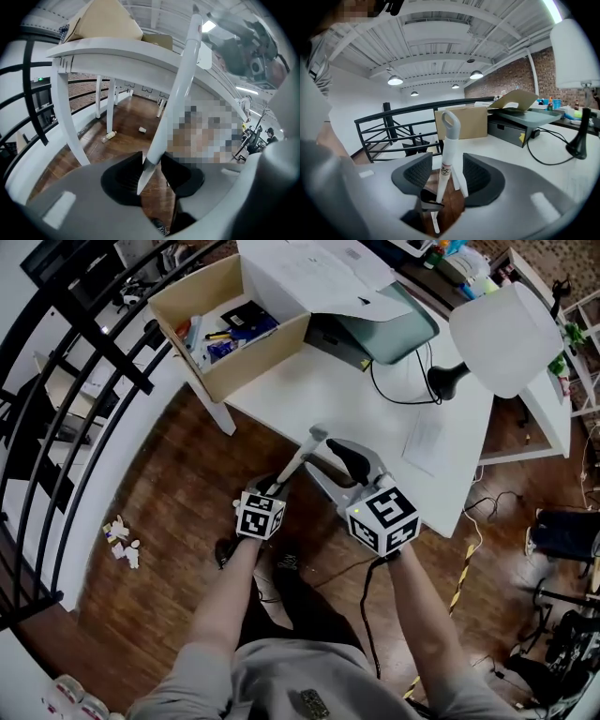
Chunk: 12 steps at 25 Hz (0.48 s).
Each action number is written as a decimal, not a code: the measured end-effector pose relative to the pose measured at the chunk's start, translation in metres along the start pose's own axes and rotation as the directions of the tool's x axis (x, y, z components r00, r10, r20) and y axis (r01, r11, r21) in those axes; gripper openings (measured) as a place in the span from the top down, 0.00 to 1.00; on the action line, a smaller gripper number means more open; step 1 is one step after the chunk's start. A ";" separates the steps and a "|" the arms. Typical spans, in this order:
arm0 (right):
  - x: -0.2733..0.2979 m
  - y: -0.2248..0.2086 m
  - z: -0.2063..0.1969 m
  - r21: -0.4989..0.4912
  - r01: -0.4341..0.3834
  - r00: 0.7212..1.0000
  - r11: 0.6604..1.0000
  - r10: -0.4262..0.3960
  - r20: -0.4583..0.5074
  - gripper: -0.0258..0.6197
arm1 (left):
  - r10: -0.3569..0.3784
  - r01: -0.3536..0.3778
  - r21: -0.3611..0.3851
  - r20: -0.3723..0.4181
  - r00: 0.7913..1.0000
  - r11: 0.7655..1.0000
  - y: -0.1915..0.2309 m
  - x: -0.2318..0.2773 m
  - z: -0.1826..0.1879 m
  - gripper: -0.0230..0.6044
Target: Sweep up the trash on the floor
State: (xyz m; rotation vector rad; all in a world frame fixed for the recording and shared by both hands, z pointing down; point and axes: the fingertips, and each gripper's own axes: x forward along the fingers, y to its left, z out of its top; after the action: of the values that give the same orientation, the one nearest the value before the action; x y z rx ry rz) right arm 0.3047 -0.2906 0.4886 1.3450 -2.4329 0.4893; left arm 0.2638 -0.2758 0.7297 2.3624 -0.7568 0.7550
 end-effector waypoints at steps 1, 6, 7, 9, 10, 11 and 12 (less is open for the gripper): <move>-0.006 -0.004 -0.002 0.012 0.018 1.000 1.000 -0.018 0.002 0.66 | 0.003 -0.003 -0.002 -0.002 1.000 1.000 0.000 0.002 0.001 0.76; -0.033 -0.015 -0.008 0.063 0.064 0.998 0.996 -0.065 0.018 0.68 | 0.026 -0.026 -0.026 -0.002 1.000 0.999 0.002 0.013 0.006 0.76; -0.038 -0.016 -0.009 0.067 0.068 0.997 0.995 -0.070 0.020 0.68 | 0.031 -0.031 -0.031 0.000 1.000 0.999 0.003 0.014 0.007 0.76; -0.045 -0.020 -0.010 0.078 0.076 0.997 0.994 -0.078 0.022 0.70 | 0.037 -0.037 -0.043 0.003 0.999 0.998 0.002 0.017 0.008 0.75; -0.048 -0.021 -0.012 0.084 0.079 0.996 0.993 -0.082 0.021 0.70 | 0.036 -0.036 -0.048 0.002 0.999 0.998 0.001 0.018 0.009 0.75; -0.050 -0.022 -0.013 0.089 0.082 0.996 0.993 -0.084 0.019 0.70 | 0.030 -0.030 -0.052 0.000 1.000 0.998 -0.001 0.018 0.009 0.75; -0.052 -0.023 -0.015 0.093 0.084 0.996 0.992 -0.086 0.016 0.71 | 0.019 -0.019 -0.055 -0.003 1.000 0.998 -0.004 0.019 0.009 0.74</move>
State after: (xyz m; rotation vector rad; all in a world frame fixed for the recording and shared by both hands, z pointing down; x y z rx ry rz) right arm 0.3522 -0.2568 0.4828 1.4905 -2.3833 0.5751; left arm 0.2826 -0.2846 0.7345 2.3075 -0.7902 0.7353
